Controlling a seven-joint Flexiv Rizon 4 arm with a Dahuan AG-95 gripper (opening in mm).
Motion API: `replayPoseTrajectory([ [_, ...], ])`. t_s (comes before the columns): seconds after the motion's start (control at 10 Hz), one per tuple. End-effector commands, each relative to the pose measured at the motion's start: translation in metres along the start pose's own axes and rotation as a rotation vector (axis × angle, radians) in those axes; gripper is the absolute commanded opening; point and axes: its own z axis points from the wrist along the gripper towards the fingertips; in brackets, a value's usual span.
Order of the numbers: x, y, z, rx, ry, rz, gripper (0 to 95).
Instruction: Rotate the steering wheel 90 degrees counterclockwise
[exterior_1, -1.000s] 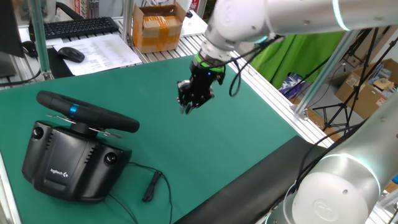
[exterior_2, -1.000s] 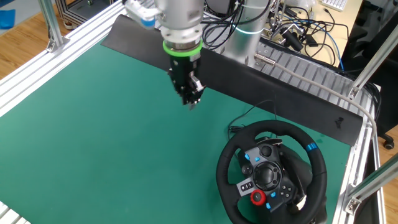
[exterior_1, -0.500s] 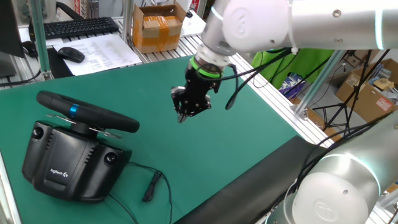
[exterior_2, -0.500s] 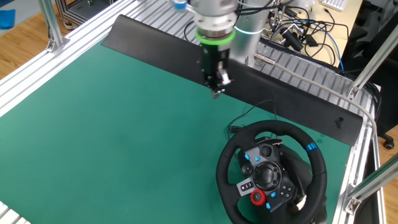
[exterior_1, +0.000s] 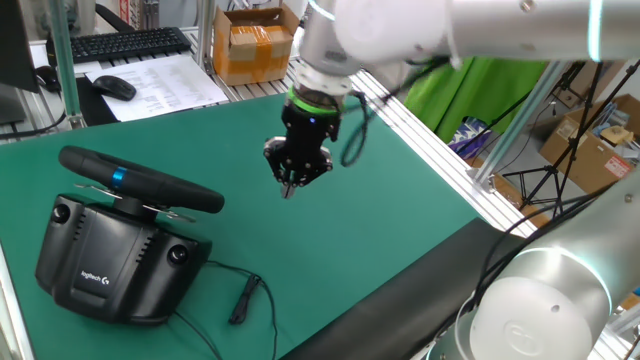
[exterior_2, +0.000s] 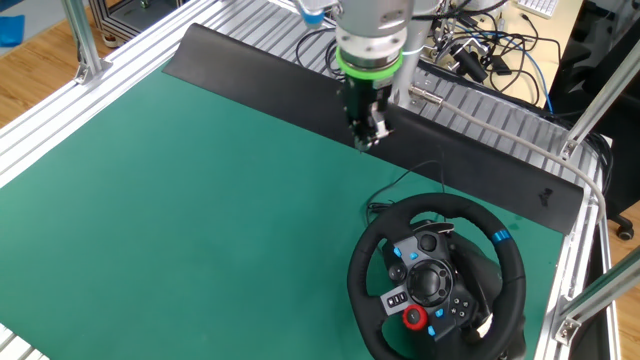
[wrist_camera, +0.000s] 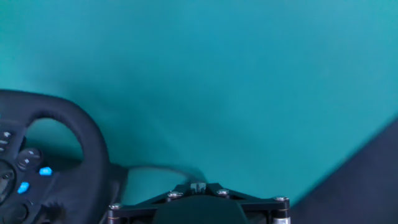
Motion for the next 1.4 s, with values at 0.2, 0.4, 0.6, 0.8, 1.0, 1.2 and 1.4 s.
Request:
replayPoseTrajectory([
  [0.2, 0.023, -0.006, -0.009, -0.114, 0.073, 0.172, 0.0],
  [0.4, 0.028, -0.008, -0.010, -0.137, 0.092, 0.216, 0.0],
  [0.6, 0.028, -0.006, -0.008, -0.139, 0.094, 0.220, 0.0],
  [0.8, 0.026, 0.003, 0.000, -0.140, 0.093, 0.236, 0.0],
  [1.0, 0.021, 0.016, 0.000, -0.137, 0.086, 0.246, 0.0],
  [1.2, 0.012, 0.029, -0.008, -0.140, 0.087, 0.242, 0.0],
  [1.4, 0.006, 0.036, -0.012, -0.149, 0.082, 0.219, 0.0],
])
